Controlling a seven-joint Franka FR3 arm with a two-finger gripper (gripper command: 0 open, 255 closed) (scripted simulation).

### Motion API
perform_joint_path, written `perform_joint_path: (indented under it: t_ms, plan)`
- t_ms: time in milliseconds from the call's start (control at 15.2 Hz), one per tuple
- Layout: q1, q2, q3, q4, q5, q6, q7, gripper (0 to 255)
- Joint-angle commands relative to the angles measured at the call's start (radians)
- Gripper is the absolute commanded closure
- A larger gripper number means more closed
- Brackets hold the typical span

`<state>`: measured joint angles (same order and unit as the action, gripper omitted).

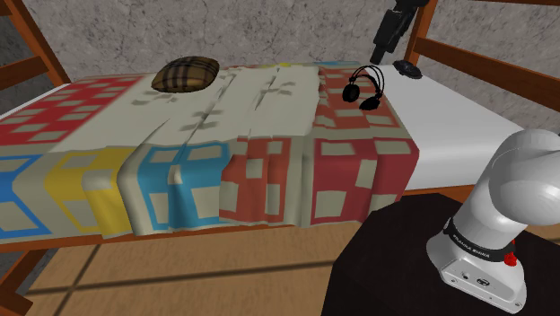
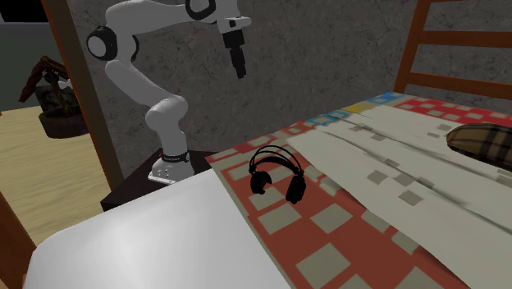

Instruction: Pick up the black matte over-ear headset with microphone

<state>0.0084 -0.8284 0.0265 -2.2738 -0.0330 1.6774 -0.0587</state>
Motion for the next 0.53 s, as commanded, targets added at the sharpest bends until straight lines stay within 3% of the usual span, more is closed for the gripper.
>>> perform_joint_path:
  t_ms: [0,462]
  plan:
    - [0.0,0.0,0.0,0.0,0.0,0.0,0.0,0]
    - [-0.061,0.142,-0.109,0.027,-0.05,0.108,-0.05,0]
